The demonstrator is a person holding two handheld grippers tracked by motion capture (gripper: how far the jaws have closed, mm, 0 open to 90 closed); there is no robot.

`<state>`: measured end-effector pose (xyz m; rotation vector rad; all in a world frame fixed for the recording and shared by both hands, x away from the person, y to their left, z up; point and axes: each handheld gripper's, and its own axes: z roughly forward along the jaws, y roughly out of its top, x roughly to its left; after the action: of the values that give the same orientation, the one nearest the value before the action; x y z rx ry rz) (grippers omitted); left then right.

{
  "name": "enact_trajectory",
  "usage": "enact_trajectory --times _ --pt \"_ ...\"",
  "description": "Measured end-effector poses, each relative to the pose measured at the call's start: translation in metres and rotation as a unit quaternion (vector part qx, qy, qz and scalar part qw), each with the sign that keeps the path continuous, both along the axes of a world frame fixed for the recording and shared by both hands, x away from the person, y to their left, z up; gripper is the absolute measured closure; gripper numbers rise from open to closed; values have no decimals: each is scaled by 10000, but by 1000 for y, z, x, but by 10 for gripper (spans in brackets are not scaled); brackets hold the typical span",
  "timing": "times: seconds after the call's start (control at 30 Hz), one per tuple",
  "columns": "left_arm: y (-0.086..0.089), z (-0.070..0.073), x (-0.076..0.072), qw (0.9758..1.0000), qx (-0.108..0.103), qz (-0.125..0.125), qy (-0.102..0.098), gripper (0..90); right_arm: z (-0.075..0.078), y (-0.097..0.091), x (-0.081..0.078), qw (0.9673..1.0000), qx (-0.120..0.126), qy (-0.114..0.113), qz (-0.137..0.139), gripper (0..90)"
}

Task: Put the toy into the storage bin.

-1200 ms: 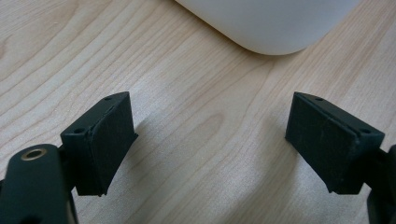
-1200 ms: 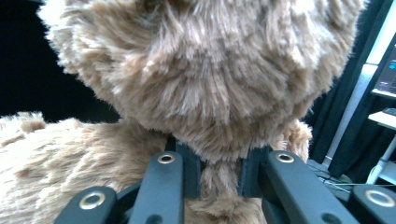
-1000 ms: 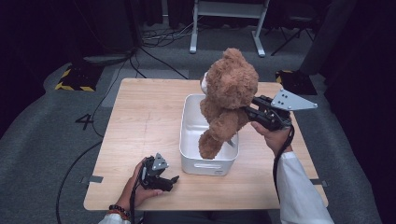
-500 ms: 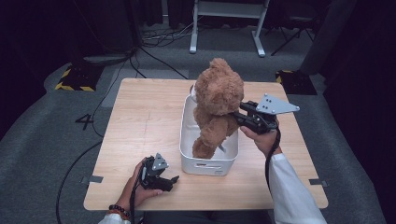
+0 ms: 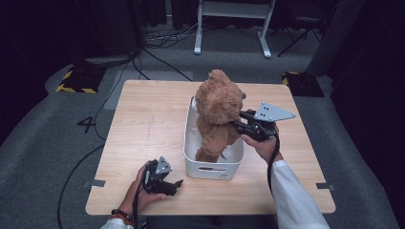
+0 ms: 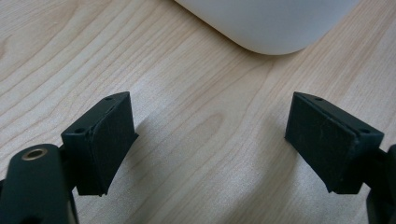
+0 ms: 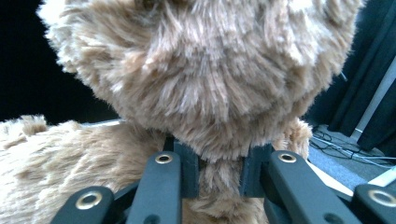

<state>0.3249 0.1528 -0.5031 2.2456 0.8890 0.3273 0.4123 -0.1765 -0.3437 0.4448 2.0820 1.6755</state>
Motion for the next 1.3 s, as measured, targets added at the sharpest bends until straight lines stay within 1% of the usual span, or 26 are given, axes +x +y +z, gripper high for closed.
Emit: enact_trajectory --times 0.3,0.4,0.63,0.73,0.83,1.0,1.3 --pt "0 0 0 10000 2 3 -1 159 -15 0 3 9999 -12 167 28 732" --pt "0 0 0 10000 3 2 -1 159 -21 1 4 9997 -54 214 52 730" --pt "0 0 0 10000 6 -8 3 158 -32 -1 8 9993 -85 371 19 722" --pt "0 0 0 10000 5 -8 3 158 -34 -2 8 9992 -93 387 36 715" --pt "0 0 0 10000 7 -6 1 158 -36 -3 7 9990 -158 405 41 707" --pt "0 0 0 10000 7 -6 1 158 -39 -8 7 9987 -121 493 85 700" --pt "0 0 0 10000 8 -7 1 158 -42 -15 6 9977 -214 620 168 677"
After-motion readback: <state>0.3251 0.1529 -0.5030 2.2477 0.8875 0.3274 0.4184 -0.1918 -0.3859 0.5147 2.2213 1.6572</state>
